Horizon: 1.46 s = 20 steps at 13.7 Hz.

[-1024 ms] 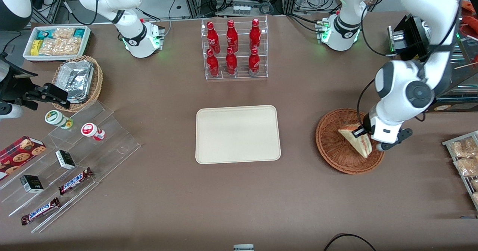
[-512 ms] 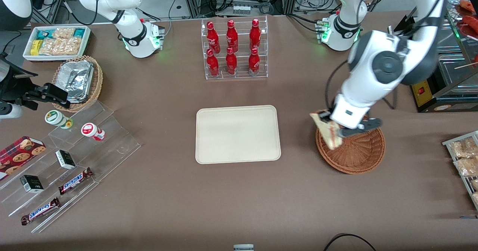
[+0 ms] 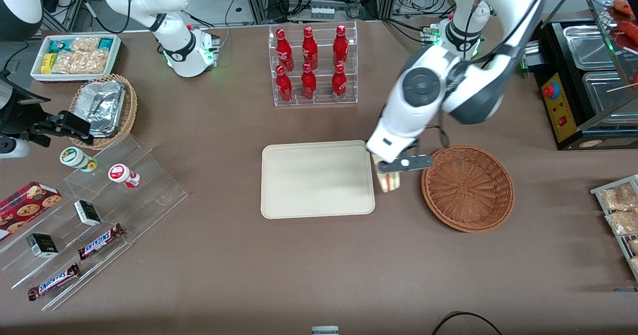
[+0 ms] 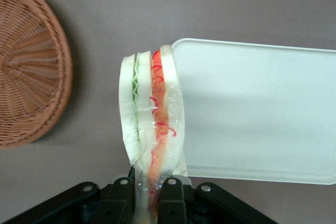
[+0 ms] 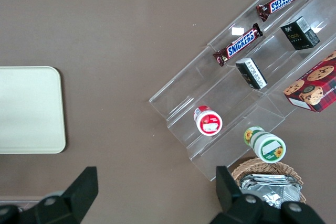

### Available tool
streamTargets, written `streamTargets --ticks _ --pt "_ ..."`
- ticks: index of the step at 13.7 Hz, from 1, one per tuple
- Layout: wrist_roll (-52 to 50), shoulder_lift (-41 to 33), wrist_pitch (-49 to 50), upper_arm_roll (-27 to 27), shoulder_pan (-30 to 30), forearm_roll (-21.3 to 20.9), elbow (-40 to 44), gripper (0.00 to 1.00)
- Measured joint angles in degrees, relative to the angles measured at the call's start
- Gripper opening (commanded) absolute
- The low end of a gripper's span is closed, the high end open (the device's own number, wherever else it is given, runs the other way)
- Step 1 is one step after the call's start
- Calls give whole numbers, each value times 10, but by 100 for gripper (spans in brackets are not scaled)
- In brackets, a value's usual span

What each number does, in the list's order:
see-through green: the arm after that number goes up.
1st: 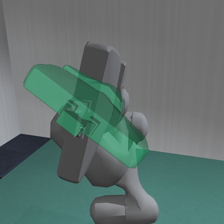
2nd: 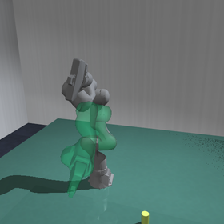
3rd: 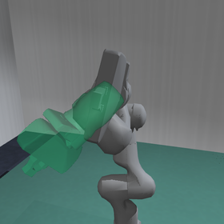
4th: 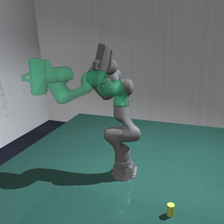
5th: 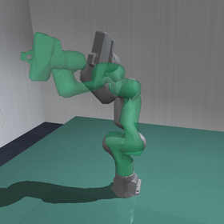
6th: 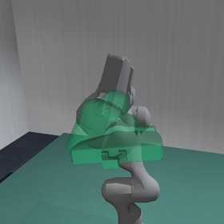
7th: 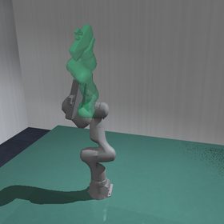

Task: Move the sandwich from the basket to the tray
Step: 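Carry the sandwich with the left gripper over the cream tray, then lower the sandwich onto the tray and open the left gripper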

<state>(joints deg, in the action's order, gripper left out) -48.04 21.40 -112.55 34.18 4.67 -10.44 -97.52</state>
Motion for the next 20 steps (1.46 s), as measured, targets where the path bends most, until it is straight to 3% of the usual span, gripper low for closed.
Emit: streamTargets --ticks 4,12,20 --pt "-62 96 -1 0 82 -60 62 0" --pt "-71 232 -24 -14 188 -102 164 0" --pt "-71 274 -79 -21 195 -148 186 0"
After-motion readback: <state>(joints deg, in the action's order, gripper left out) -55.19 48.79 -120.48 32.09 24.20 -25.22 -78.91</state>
